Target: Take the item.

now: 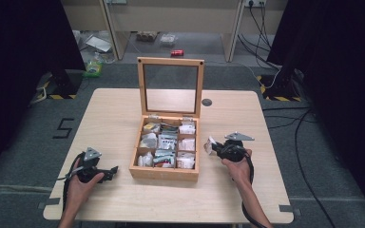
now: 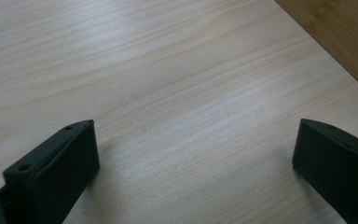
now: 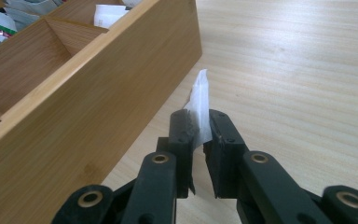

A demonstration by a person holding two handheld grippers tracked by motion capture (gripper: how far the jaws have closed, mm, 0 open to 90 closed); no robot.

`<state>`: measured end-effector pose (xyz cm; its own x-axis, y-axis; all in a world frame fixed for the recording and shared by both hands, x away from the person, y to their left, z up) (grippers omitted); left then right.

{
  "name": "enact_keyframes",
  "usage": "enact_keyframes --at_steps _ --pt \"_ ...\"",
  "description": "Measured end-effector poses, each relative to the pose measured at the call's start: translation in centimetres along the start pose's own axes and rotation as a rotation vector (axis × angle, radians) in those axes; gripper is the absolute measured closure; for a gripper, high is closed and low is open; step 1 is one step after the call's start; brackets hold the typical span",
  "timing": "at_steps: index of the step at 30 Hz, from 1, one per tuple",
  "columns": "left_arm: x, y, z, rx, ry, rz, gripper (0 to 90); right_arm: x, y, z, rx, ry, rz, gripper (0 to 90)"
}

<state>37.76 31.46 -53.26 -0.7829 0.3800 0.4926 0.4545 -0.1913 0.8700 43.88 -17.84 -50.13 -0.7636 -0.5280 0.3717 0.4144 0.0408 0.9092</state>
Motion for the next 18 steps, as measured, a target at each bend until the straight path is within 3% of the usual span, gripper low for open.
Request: enact_keyframes --at_steps 18 --pt "0.00 0.00 0.00 0.000 0.000 0.000 0.0 0.13 0.13 -0.41 -0.021 -0.027 -0.002 69.5"
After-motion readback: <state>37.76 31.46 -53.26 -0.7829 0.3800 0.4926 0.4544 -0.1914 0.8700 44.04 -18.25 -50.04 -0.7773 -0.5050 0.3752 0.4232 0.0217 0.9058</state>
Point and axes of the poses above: each handheld gripper's, and its own axes: x roughly backward along the jaws, y roughly out of its top, z roughly to its left, the point moved 1 cm from there along -x, roughly forward along the jaws, and after that the axes turned 14 degrees about -z, right-handed, at the moved point
